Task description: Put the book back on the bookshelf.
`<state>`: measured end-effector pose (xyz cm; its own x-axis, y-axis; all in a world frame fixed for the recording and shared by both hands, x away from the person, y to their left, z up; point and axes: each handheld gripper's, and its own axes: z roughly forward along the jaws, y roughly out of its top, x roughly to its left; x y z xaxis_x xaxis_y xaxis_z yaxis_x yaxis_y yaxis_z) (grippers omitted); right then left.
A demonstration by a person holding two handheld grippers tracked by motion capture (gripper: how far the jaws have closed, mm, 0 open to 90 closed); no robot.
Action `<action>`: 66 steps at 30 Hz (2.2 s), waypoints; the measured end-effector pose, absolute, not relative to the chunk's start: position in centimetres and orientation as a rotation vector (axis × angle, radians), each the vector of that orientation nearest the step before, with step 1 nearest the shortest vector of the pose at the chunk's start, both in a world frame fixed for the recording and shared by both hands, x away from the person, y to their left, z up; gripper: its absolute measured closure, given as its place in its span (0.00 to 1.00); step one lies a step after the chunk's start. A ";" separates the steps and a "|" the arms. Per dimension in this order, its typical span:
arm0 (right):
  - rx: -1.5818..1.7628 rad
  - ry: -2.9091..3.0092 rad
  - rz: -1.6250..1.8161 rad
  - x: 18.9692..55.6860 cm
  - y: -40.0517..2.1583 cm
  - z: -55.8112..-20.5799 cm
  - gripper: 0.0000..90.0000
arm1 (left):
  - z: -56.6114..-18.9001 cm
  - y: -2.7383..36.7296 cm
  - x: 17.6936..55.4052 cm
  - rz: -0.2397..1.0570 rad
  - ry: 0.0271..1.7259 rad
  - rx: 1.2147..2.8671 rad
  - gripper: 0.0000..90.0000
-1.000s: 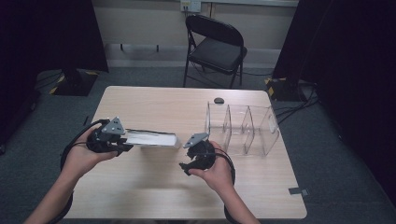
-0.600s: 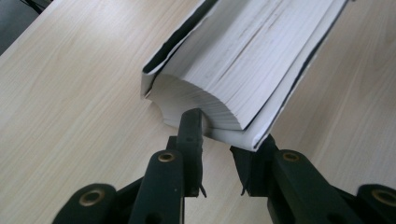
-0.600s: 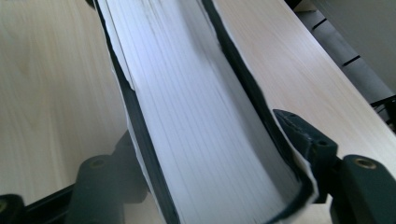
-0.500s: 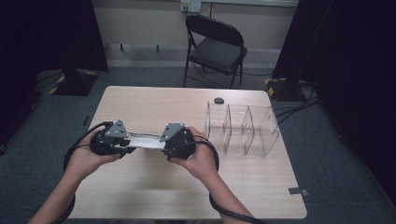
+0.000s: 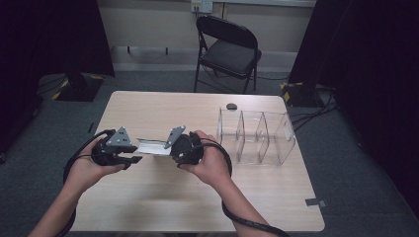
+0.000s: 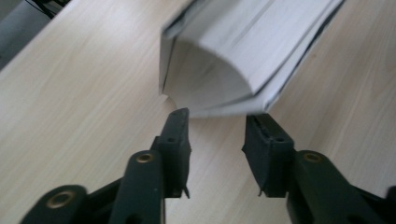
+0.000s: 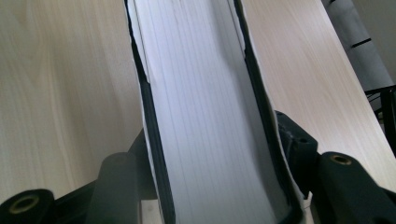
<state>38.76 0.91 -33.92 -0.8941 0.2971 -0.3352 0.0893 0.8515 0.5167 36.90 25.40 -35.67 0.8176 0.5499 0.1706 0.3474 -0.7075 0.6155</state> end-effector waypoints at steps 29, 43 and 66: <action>0.456 2.745 0.698 39.8 -0.6 -31.7 0.55 | -44.8 24.8 36.9 0.342 0.788 2.384 0.18; 0.557 2.798 0.693 40.3 -1.4 -31.1 0.56 | -47.9 24.1 36.4 0.335 0.739 2.371 0.18; 0.712 2.893 0.653 40.8 -2.5 -30.6 0.56 | -48.9 23.8 36.2 0.328 0.666 2.358 0.18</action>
<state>40.79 -2.52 -30.58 -0.8870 0.4616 0.0131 0.4224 0.7996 0.4269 36.17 23.83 -48.87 0.8389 0.5410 0.0589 0.3761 -0.6545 0.6559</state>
